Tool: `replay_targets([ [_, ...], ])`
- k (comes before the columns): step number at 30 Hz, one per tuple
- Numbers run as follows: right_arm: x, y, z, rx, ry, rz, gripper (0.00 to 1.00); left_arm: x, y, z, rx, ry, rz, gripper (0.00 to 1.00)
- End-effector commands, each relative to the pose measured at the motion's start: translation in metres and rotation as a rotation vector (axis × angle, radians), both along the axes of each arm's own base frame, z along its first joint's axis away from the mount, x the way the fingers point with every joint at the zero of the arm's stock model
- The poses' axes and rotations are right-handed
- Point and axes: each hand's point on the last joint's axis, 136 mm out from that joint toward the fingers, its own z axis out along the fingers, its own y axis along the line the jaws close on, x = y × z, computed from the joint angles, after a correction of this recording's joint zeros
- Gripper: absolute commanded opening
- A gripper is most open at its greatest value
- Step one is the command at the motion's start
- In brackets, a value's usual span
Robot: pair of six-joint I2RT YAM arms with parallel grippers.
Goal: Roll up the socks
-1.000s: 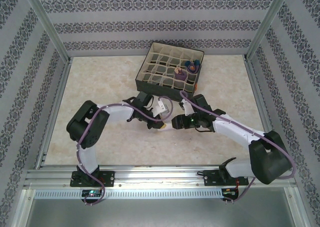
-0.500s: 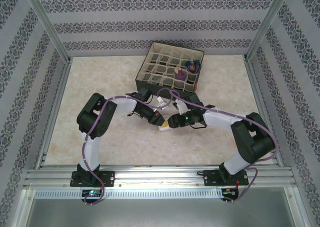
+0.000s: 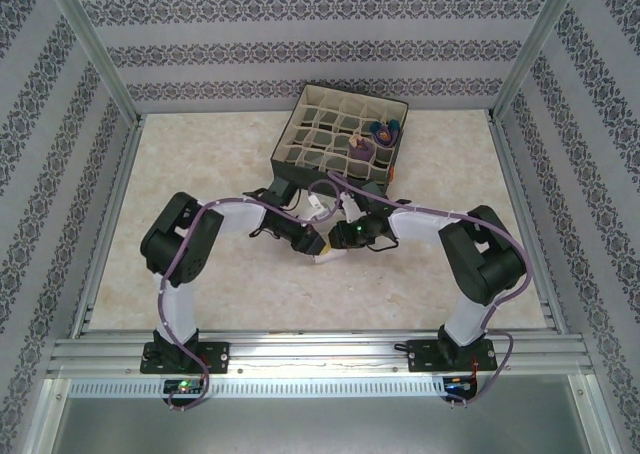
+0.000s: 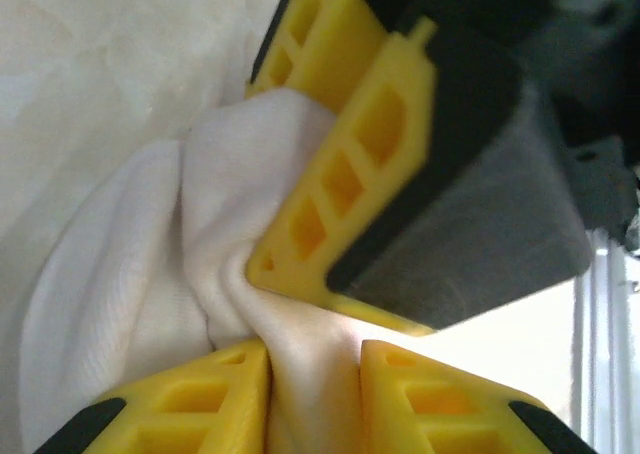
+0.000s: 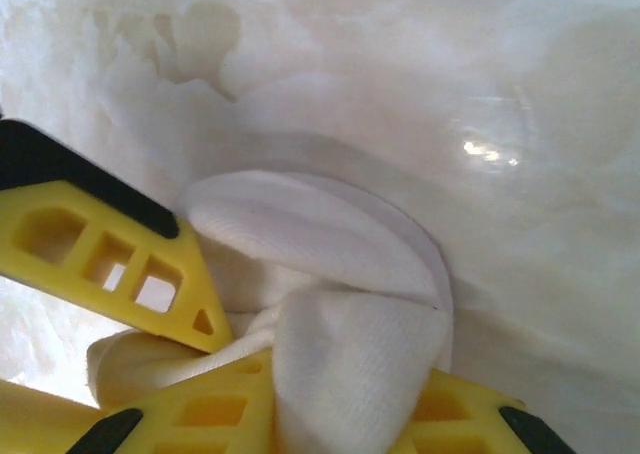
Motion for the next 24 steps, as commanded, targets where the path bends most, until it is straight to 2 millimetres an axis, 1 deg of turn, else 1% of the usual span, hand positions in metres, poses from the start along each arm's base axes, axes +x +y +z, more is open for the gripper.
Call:
replay_targets([
  [1,-0.029,-0.048,-0.061,-0.263,0.154,-0.089,0.22,-0.010,0.008,0.000,0.050,-0.171,-0.048,0.30],
  [5,-0.031,-0.048,-0.063,-0.273,0.170,-0.092,0.21,-0.007,0.010,0.027,-0.002,-0.457,-0.038,0.34],
  [8,-0.031,-0.046,-0.063,-0.268,0.177,-0.086,0.20,-0.009,0.012,0.048,-0.047,-0.728,-0.001,0.38],
  [10,-0.030,-0.044,-0.062,-0.261,0.181,-0.080,0.20,-0.011,0.015,0.052,-0.021,-0.870,0.023,0.38],
  [12,-0.030,-0.043,-0.062,-0.257,0.188,-0.075,0.20,-0.015,0.014,0.049,0.058,-0.982,-0.007,0.39],
  [15,-0.031,-0.041,-0.063,-0.252,0.198,-0.067,0.19,-0.020,0.009,0.041,0.146,-1.074,-0.068,0.41],
  [20,-0.031,-0.040,-0.065,-0.249,0.212,-0.057,0.18,-0.017,0.002,0.027,0.221,-1.094,-0.131,0.44],
  [24,-0.033,-0.038,-0.065,-0.243,0.220,-0.049,0.17,-0.011,0.002,0.005,0.290,-1.067,-0.164,0.45],
])
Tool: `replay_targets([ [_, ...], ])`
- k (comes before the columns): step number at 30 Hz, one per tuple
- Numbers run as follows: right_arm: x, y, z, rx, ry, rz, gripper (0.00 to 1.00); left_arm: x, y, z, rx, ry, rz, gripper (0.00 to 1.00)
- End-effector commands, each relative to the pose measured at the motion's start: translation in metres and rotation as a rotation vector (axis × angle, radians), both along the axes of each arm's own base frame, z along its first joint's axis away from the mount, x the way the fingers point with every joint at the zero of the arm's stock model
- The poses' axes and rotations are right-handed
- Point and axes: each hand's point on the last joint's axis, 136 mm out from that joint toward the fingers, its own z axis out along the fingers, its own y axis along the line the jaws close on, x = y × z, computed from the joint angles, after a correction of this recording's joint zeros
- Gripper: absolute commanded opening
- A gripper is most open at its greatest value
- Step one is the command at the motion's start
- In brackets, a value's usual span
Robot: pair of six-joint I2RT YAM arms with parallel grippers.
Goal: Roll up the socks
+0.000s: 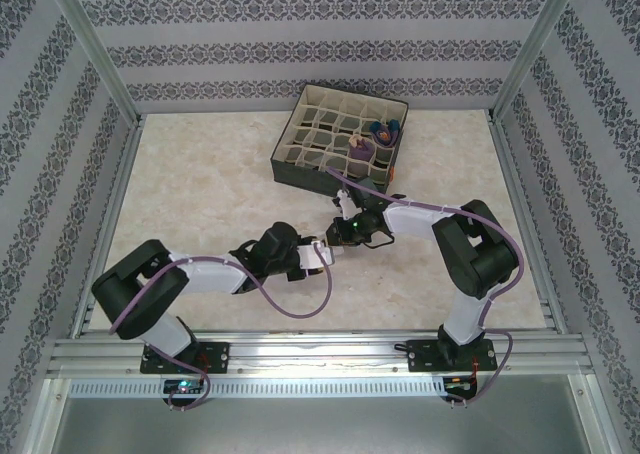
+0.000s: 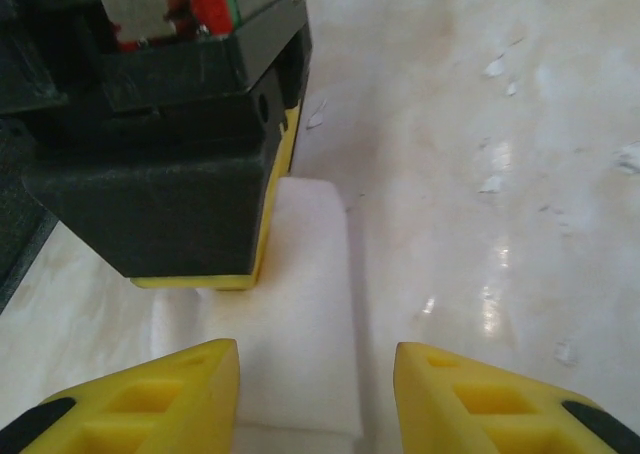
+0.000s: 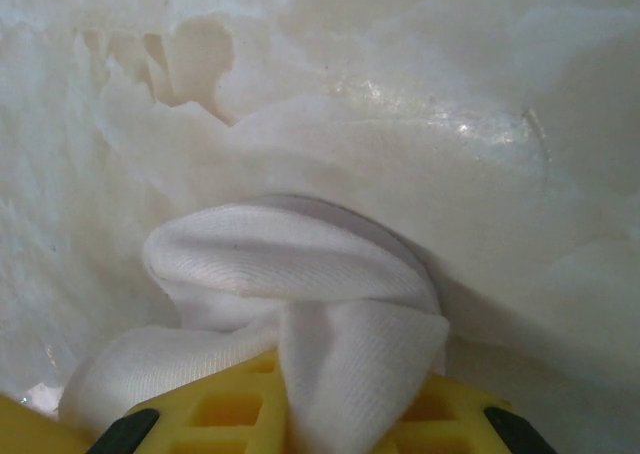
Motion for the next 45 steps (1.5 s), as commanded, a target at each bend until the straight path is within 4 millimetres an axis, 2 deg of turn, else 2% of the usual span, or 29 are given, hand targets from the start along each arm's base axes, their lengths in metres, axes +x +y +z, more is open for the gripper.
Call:
replay_targets([
  [1,-0.036,-0.045,-0.062,-0.239,0.163,-0.026,0.17,0.010,-0.003,-0.010,0.076,-0.054,-0.007,0.45],
  [4,-0.037,-0.044,-0.060,-0.228,0.169,-0.020,0.17,0.011,-0.002,-0.022,0.115,-0.017,-0.006,0.40],
  [8,-0.039,-0.039,-0.050,-0.184,0.167,-0.008,0.20,0.011,-0.002,-0.035,0.142,0.039,0.014,0.26],
  [12,-0.044,-0.031,-0.035,-0.093,0.180,0.015,0.31,0.011,0.000,-0.039,0.127,0.119,0.063,0.12],
  [15,-0.044,-0.031,-0.022,-0.044,0.156,0.018,0.46,0.003,0.000,-0.044,0.082,0.287,0.074,0.10],
  [18,-0.042,-0.033,-0.004,-0.012,0.101,0.021,0.52,-0.006,-0.001,-0.047,0.021,0.466,0.085,0.09],
  [24,-0.027,-0.048,0.033,0.032,0.001,-0.052,0.54,-0.013,-0.005,-0.043,-0.106,0.773,0.132,0.07],
  [27,-0.018,-0.058,0.043,0.026,-0.048,-0.101,0.54,-0.012,-0.006,-0.037,-0.176,0.894,0.163,0.07],
  [31,-0.010,-0.062,0.044,0.001,-0.087,-0.121,0.54,-0.003,-0.004,-0.038,-0.244,1.066,0.235,0.07],
  [35,-0.002,-0.057,0.036,-0.019,-0.095,-0.115,0.55,0.005,-0.002,-0.043,-0.318,1.224,0.289,0.07],
  [39,0.012,-0.044,0.030,-0.038,-0.109,-0.092,0.55,0.010,-0.001,-0.052,-0.324,1.270,0.330,0.07],
  [45,0.024,-0.033,0.005,-0.104,-0.071,-0.066,0.51,0.012,0.000,-0.056,-0.314,1.272,0.359,0.15],
])
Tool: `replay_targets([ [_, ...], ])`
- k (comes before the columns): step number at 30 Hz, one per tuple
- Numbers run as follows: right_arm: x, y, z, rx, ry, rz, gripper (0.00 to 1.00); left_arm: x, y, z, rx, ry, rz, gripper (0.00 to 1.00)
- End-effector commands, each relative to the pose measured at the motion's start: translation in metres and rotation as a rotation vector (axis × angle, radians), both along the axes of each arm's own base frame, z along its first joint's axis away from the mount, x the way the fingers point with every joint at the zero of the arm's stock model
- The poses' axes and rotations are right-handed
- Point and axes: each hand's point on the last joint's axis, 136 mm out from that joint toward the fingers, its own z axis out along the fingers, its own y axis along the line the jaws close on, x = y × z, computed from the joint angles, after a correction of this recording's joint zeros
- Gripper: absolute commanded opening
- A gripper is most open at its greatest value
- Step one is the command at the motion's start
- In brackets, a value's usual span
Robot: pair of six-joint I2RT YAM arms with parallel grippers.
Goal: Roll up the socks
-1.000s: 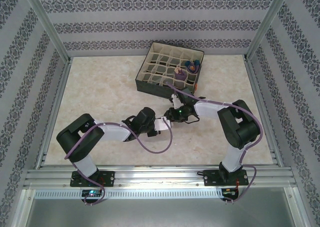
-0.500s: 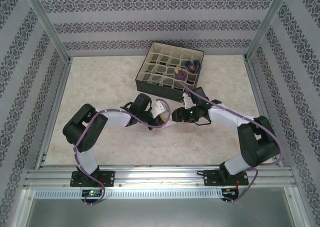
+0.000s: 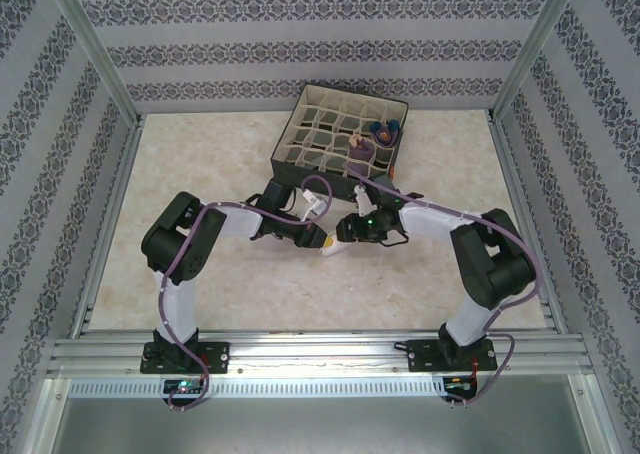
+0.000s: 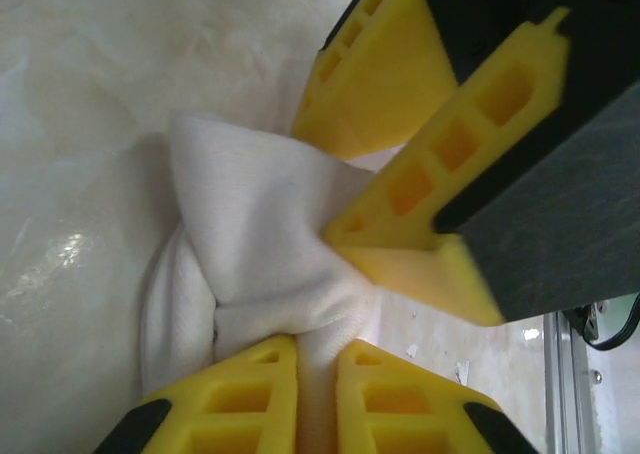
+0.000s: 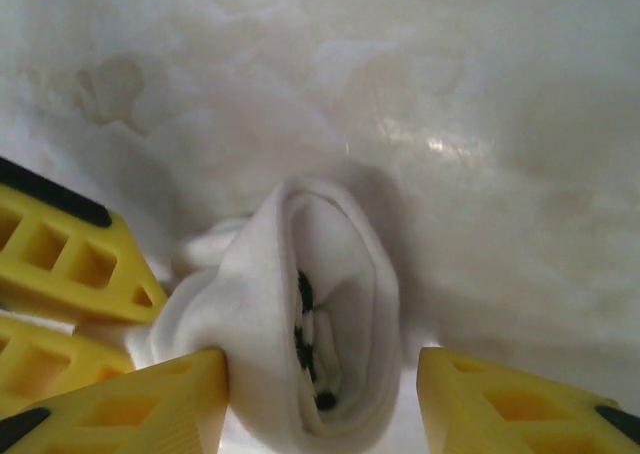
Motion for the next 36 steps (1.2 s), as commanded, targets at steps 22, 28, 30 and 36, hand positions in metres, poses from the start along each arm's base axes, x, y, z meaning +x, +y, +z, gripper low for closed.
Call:
replay_targets([
  [22,-0.016,-0.001,-0.048,-0.109,0.146,0.016,0.32,-0.028,0.021,0.050,0.347,-0.955,-0.039,0.48],
  [28,-0.016,0.001,-0.048,-0.100,0.156,0.014,0.33,-0.006,0.019,0.027,0.526,-0.995,-0.018,0.54],
  [30,-0.017,0.001,-0.048,-0.100,0.160,0.012,0.33,-0.001,0.018,0.018,0.554,-0.982,-0.013,0.54],
  [36,-0.019,0.002,-0.047,-0.095,0.169,0.010,0.35,0.001,0.011,0.001,0.548,-0.945,-0.026,0.42],
])
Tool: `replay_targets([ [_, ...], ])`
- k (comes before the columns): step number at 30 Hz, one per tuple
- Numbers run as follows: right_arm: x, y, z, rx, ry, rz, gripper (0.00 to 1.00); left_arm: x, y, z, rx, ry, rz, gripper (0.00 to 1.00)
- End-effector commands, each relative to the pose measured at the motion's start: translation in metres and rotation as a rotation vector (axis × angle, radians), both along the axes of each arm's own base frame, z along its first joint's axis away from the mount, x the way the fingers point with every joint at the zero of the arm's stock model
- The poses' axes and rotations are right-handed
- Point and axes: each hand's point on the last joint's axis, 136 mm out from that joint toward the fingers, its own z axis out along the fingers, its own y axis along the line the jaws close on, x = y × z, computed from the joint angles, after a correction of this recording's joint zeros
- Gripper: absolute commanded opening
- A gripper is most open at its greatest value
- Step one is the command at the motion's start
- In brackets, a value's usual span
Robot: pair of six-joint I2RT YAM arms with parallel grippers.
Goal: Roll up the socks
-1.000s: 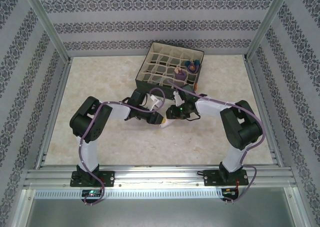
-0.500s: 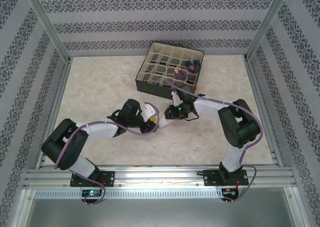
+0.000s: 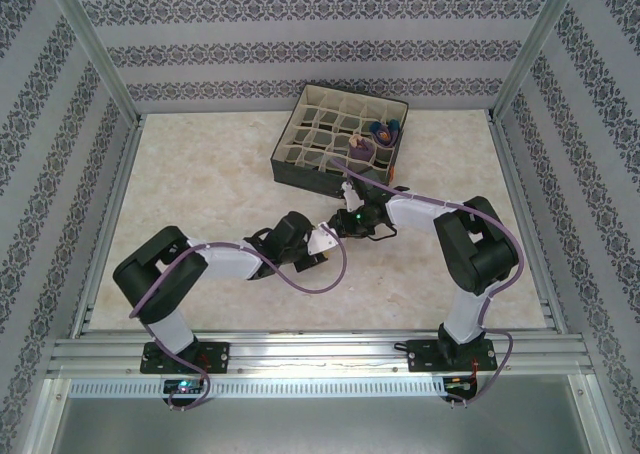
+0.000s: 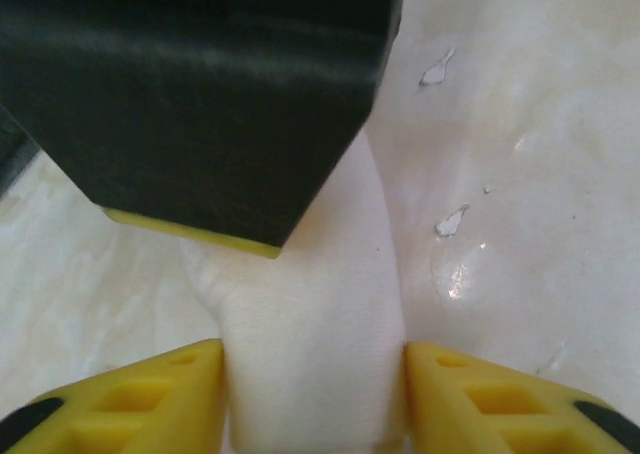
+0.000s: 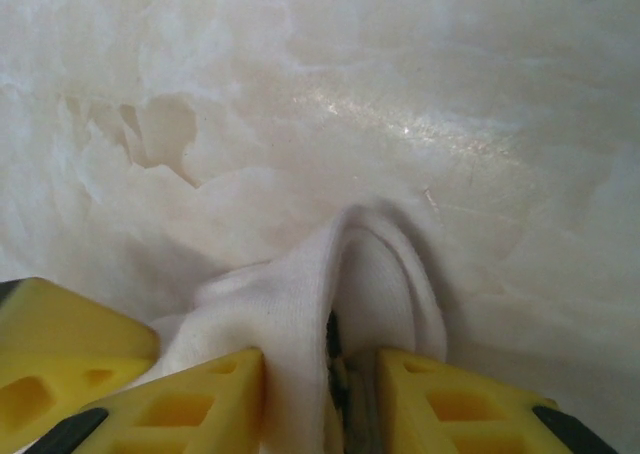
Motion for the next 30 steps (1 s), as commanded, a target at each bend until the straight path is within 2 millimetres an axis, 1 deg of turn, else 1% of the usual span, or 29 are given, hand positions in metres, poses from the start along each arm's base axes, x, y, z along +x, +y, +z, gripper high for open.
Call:
replay_targets([
  [1,-0.027,-0.024,-0.039,-0.135,0.138,-0.027,0.36,0.009,-0.009,0.007,-0.017,-0.038,0.005,0.36],
  [2,-0.028,-0.024,-0.039,-0.135,0.140,-0.030,0.39,0.008,-0.010,0.006,-0.026,-0.027,0.005,0.29],
  [4,-0.025,-0.024,-0.037,-0.134,0.136,-0.054,0.51,0.005,-0.012,0.005,-0.042,0.005,0.009,0.12],
  [6,-0.023,-0.025,-0.032,-0.121,0.130,-0.082,0.54,0.004,-0.011,0.004,-0.053,0.035,0.032,0.00],
  [9,-0.017,-0.030,-0.020,-0.101,0.112,-0.143,0.56,-0.001,-0.009,-0.002,-0.086,0.120,0.064,0.00],
  [14,-0.008,-0.040,-0.001,-0.067,0.087,-0.245,0.58,-0.011,-0.006,-0.011,-0.212,0.355,0.117,0.00],
  [16,-0.007,-0.040,0.001,-0.057,0.093,-0.263,0.59,-0.013,-0.005,-0.013,-0.266,0.432,0.137,0.00],
  [20,-0.008,-0.036,-0.005,-0.050,0.131,-0.289,0.59,-0.013,-0.006,-0.019,-0.377,0.601,0.192,0.00],
  [23,-0.010,-0.032,-0.011,-0.051,0.156,-0.308,0.60,-0.012,-0.006,-0.022,-0.390,0.653,0.210,0.00],
  [27,-0.011,-0.019,-0.015,-0.033,0.181,-0.314,0.60,-0.014,-0.010,-0.022,-0.426,0.740,0.198,0.00],
  [30,-0.010,-0.010,-0.018,-0.030,0.196,-0.313,0.60,-0.014,-0.011,-0.026,-0.457,0.818,0.198,0.00],
])
